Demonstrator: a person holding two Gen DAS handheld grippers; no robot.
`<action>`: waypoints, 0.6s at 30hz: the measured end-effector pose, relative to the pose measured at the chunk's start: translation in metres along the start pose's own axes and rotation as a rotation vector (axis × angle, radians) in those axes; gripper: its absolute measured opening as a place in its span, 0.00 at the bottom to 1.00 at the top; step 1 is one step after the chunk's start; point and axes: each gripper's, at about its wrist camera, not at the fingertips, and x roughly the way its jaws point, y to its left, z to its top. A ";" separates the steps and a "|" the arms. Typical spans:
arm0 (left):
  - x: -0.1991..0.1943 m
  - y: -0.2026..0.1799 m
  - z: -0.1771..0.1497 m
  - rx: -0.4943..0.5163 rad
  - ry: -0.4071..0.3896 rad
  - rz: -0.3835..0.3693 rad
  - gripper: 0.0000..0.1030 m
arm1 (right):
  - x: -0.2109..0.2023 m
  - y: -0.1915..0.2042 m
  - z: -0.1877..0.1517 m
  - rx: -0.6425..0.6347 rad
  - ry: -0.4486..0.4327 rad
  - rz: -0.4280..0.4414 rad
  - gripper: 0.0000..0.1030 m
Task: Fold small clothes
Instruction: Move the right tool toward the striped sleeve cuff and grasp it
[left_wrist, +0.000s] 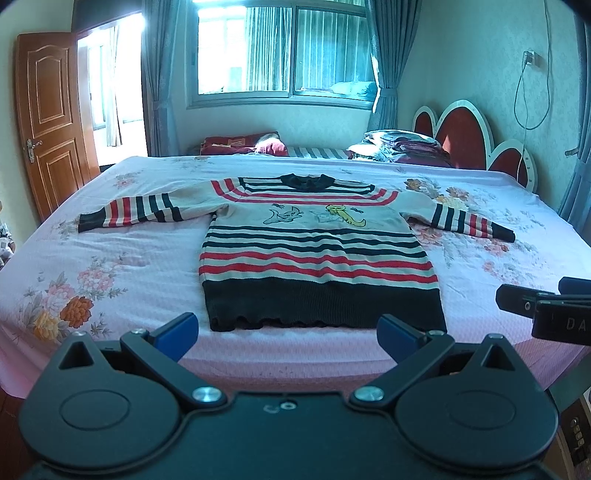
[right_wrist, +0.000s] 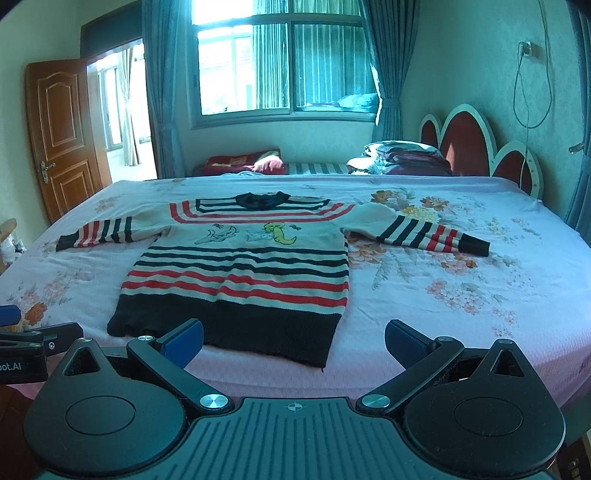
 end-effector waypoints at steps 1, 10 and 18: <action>0.002 0.000 0.001 0.002 0.002 -0.002 1.00 | 0.002 0.000 0.000 0.001 0.002 -0.002 1.00; 0.032 0.001 0.017 0.006 0.013 -0.023 1.00 | 0.026 -0.008 0.012 0.020 0.016 -0.034 1.00; 0.076 0.000 0.044 0.023 0.022 -0.061 1.00 | 0.063 -0.018 0.033 0.051 0.027 -0.075 1.00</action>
